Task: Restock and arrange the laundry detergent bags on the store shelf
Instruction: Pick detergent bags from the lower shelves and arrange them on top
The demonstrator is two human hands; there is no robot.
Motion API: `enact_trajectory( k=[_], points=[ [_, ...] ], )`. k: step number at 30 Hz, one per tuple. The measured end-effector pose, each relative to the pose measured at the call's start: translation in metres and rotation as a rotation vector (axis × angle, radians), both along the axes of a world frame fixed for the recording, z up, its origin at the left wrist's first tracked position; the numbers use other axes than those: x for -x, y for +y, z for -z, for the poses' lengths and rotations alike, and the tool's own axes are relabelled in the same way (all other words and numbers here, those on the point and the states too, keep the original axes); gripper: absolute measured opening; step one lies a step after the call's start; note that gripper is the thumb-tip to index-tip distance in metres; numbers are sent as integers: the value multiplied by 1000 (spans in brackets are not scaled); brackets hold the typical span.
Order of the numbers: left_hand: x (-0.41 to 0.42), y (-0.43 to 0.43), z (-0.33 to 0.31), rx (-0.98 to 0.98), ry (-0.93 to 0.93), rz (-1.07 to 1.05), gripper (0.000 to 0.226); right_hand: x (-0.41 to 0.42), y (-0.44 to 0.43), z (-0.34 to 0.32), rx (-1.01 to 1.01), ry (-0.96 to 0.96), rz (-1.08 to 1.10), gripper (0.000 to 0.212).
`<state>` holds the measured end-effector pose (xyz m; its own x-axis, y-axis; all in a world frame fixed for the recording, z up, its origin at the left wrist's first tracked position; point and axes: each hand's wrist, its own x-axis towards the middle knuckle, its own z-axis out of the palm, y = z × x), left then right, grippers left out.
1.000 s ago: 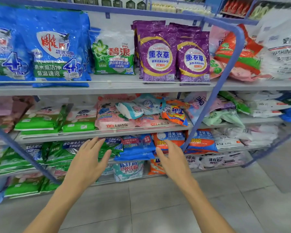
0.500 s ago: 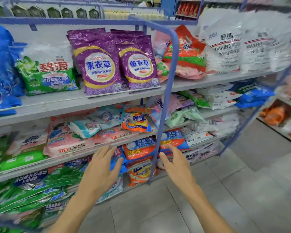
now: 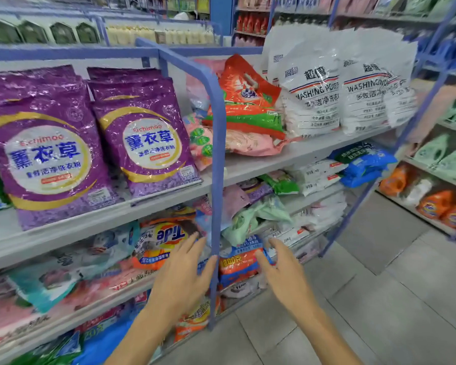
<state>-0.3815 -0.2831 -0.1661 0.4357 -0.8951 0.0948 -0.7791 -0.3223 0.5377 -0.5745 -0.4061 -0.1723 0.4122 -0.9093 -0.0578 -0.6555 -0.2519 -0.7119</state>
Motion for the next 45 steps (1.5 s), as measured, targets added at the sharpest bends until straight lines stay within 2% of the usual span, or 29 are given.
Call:
enact_trajectory(
  k=[9,11,14,17,19,26,30,33,35,37,39,41,45],
  points=[
    [27,-136,-79,154,-69,100,61,-9,-144,-78,154,-107,15,61],
    [29,-172,-97,242,-51,47,60,-16,-178,-98,171,-182,-17,59],
    [14,-233,-120,356,-82,-148,67,-32,-228,-125,183,-285,-81,57],
    [-14,-287,-133,293,-167,-374,88,-50,-274,-142,187,-265,-149,51],
    [-31,-310,-137,238,-195,-473,93,-60,-297,-149,195,-226,-143,50],
    [-56,-346,-147,127,-128,-583,82,-85,-346,-160,261,-11,-120,67],
    [-70,-367,-157,-24,-185,-659,87,-117,-367,-160,77,-75,-264,74],
    [-90,-377,-167,-113,-102,-665,100,-135,-372,-169,-37,-104,-285,80],
    [-101,-384,-173,-161,-43,-658,104,-145,-375,-176,-148,-171,-285,61],
    [-107,-390,-179,-148,35,-671,105,-155,-375,-179,-314,-335,-258,49],
    [-110,-392,-185,-72,172,-704,100,-164,-375,-174,-480,-527,-158,48],
    [-110,-389,-191,21,349,-714,96,-164,-378,-172,-620,-679,-128,37],
    [-99,-378,-196,227,782,-616,80,-149,-387,-176,-937,-743,-220,34]
  ],
)
